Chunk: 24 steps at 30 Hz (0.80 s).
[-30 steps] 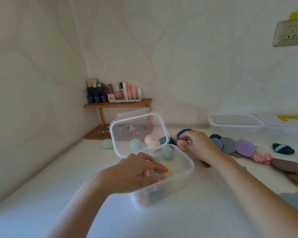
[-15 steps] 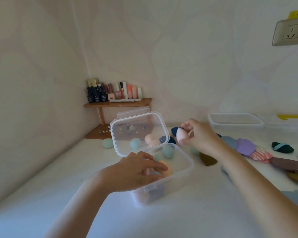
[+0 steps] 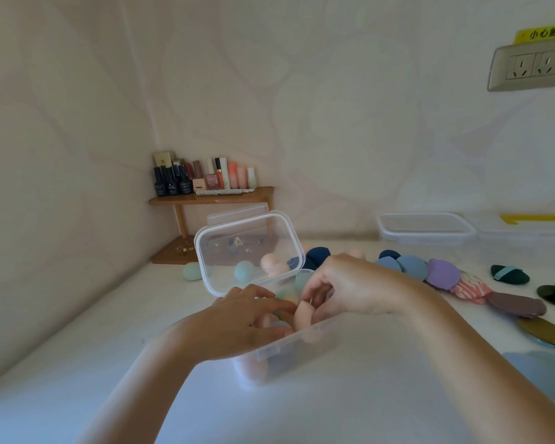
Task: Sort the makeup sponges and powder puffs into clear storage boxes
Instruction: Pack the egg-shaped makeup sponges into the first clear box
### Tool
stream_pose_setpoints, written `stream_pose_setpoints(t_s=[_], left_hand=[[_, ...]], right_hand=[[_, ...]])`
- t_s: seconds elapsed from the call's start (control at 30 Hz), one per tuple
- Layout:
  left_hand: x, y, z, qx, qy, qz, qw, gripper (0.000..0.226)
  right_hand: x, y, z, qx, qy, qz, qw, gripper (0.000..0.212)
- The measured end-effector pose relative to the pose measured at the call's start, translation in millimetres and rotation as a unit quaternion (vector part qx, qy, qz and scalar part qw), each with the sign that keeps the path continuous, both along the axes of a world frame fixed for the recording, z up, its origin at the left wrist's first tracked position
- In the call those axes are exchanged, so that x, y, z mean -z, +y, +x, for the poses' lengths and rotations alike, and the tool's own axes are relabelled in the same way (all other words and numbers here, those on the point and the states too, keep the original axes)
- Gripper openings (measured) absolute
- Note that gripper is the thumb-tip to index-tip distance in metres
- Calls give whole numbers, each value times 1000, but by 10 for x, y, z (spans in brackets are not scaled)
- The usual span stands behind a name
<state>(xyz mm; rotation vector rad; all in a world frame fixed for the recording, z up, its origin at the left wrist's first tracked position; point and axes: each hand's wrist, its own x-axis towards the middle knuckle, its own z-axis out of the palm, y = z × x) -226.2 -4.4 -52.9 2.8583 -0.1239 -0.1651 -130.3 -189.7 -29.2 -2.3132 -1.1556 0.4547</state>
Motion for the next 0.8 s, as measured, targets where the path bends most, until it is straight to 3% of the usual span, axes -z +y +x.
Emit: stream_pose_setpoints(t_s=[0.3, 0.37, 0.47, 0.57, 0.7, 0.8], left_hand=[[-18, -16, -7, 17, -7, 1, 1000, 35], [-31, -20, -13, 27, -6, -4, 1000, 34], [-44, -23, -16, 37, -4, -21, 999, 32], [-57, -27, -23, 30, -15, -54, 998, 28], [-40, -37, -48, -18, -34, -87, 996, 36], [-23, -56, -51, 2, -71, -97, 993, 38]], right_hand=[[62, 230, -68, 59, -99, -110, 987, 18], [56, 292, -67, 57, -94, -162, 981, 26], [48, 408, -75, 13, -84, -217, 973, 5], [20, 434, -58, 0, -79, -221, 972, 11], [-5, 360, -45, -12, -38, -195, 980, 36], [-66, 292, -35, -40, 13, -184, 982, 11]])
